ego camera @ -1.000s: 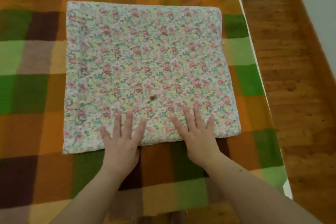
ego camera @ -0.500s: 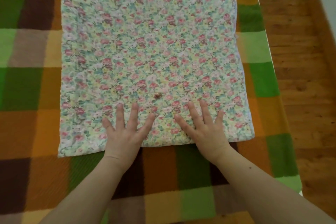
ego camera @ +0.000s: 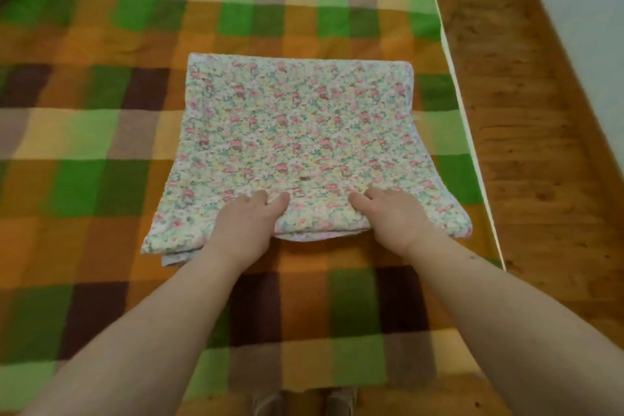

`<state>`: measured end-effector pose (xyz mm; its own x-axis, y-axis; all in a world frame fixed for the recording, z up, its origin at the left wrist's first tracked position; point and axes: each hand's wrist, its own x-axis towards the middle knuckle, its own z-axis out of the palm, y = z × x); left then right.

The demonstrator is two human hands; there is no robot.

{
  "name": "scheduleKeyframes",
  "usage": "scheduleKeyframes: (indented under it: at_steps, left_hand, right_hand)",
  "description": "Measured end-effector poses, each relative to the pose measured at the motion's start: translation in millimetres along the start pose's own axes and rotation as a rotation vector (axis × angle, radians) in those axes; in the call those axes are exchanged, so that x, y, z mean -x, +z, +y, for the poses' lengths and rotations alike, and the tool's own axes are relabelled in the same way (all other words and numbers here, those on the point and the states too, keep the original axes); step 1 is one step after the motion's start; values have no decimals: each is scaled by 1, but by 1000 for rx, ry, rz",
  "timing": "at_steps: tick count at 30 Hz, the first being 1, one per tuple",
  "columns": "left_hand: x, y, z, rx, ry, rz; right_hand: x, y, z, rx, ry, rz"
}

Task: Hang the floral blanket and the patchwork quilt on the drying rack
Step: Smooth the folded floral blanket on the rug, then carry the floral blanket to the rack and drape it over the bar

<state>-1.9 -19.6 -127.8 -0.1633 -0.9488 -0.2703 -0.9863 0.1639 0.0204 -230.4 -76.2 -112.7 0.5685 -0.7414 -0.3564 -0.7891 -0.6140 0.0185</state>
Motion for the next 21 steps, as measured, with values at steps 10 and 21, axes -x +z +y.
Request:
scheduleKeyframes:
  at_steps: [10,21]
  left_hand:
    - [17,-158,-8,-3,-79,223]
    - [38,-295,11,-44,1,446]
  right_hand:
    - [32,-166,11,84,42,225]
    - [97,-287,33,208,185,452]
